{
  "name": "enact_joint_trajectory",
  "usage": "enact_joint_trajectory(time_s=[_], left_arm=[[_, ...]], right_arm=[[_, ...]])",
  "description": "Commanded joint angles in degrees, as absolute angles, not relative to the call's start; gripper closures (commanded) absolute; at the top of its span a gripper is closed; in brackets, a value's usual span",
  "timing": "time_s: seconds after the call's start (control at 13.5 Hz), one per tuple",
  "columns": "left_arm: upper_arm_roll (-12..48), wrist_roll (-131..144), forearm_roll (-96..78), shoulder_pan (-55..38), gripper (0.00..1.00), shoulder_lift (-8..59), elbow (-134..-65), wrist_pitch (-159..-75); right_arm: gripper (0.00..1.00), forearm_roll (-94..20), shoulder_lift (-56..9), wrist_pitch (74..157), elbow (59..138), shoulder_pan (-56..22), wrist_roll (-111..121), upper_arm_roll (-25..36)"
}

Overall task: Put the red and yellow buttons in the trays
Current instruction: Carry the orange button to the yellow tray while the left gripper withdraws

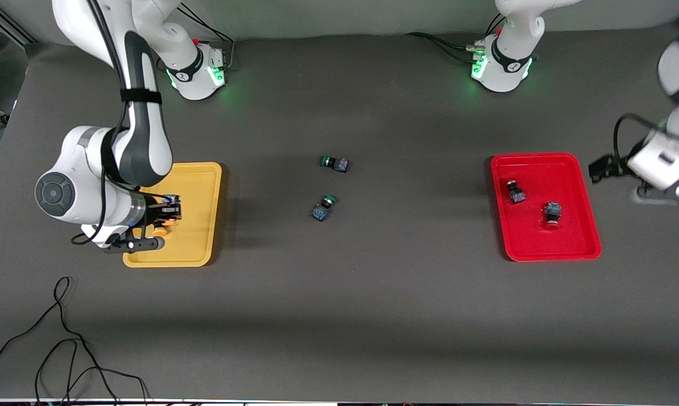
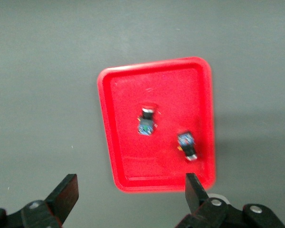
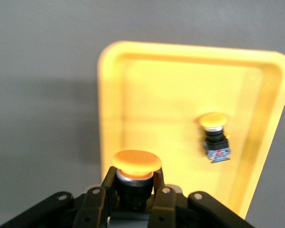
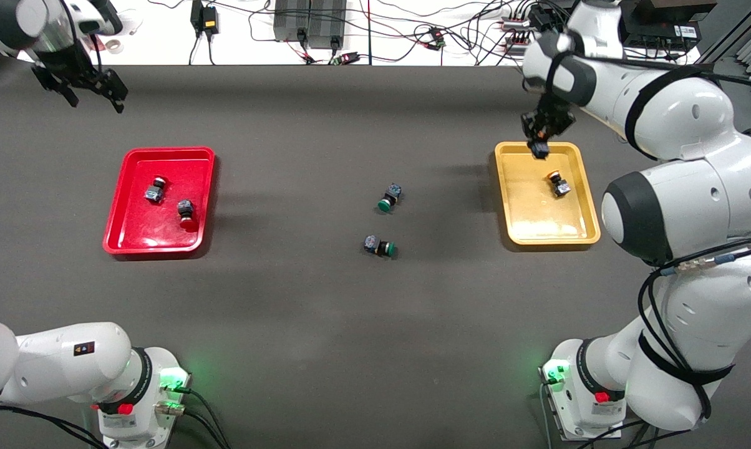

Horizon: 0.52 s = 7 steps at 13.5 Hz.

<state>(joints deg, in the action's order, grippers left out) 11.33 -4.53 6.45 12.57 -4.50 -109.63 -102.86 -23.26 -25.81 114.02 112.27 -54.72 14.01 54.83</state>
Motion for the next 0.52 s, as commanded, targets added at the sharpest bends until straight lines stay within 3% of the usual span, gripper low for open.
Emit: enact_joint_trajectory(time_s=[0.0, 0.3, 0.45], left_arm=[[11.1, -4.0, 5.0, 11.1, 0.0, -7.1, -108.8, -100.8], [10.6, -4.8, 0.4, 10.1, 0.0, -7.5, -107.1, -100.0], [4.6, -3.8, 1.2, 2.0, 0.0, -8.1, -107.1, -99.2]], right_arm=[[0.98, -28.3, -27.2, 123.9, 120.7, -54.5, 20.0, 54.5], [0.98, -36.3, -34.7, 124.5, 120.5, -54.6, 25.7, 53.7], [0.98, -37.7, -35.8, 124.9, 120.3, -54.5, 25.9, 52.8]])
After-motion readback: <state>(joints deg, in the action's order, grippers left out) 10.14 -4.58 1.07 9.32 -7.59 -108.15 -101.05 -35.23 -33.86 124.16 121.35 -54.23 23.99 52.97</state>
